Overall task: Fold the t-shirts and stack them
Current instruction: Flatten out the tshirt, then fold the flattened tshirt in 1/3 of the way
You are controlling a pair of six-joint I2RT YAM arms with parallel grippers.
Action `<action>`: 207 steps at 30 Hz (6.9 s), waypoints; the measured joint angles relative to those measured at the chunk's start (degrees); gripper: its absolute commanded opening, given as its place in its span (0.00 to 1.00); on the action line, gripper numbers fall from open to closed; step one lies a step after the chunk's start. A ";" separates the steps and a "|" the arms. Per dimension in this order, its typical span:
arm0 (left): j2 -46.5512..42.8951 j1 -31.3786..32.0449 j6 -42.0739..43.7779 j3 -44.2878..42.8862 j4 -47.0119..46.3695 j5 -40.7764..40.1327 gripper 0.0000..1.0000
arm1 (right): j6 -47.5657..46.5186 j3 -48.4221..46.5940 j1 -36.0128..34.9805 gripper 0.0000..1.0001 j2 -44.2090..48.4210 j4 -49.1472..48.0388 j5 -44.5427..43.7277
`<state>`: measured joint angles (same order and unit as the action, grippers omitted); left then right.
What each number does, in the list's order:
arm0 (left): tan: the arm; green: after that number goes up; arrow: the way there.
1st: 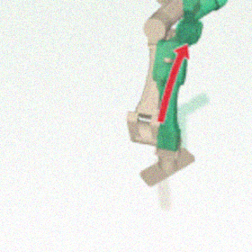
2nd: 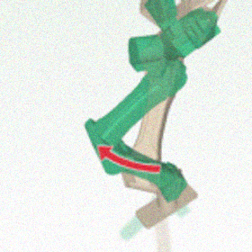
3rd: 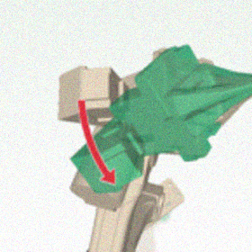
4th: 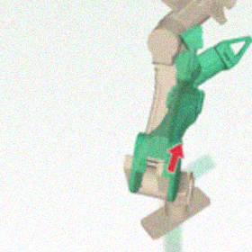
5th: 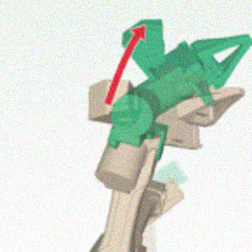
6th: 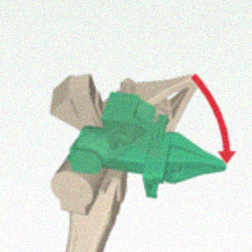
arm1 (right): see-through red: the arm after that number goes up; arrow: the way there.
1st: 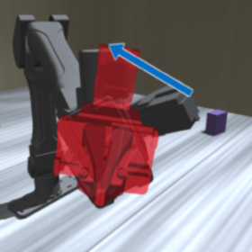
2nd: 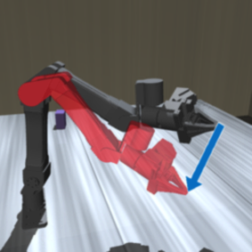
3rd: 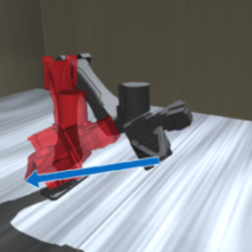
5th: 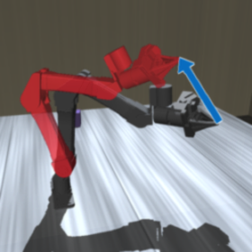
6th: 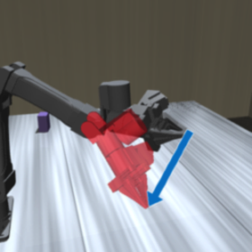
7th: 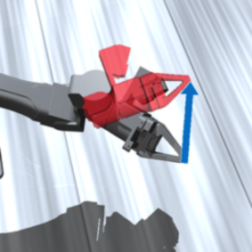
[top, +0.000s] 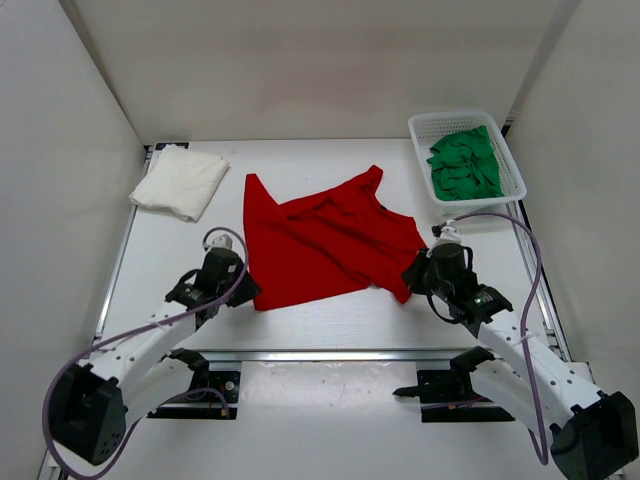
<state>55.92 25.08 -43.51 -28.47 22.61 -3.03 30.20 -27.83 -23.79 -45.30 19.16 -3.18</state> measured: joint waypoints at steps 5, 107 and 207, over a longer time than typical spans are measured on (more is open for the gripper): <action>-8.22 0.09 -8.17 9.03 1.51 -0.68 0.49 | 0.07 0.00 -2.27 0.00 0.02 -1.11 -0.35; 3.15 -40.70 0.50 3.17 -12.72 15.19 0.00 | 1.31 1.18 12.22 0.00 8.72 9.79 10.08; 23.04 -36.96 -5.20 1.62 -25.66 10.88 0.47 | 2.99 1.46 20.81 0.32 -23.96 -18.69 4.83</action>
<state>78.96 -11.88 -48.71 -26.85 -3.05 7.86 33.19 -26.37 -2.98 -69.25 0.47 1.65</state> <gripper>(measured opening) 0.400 0.270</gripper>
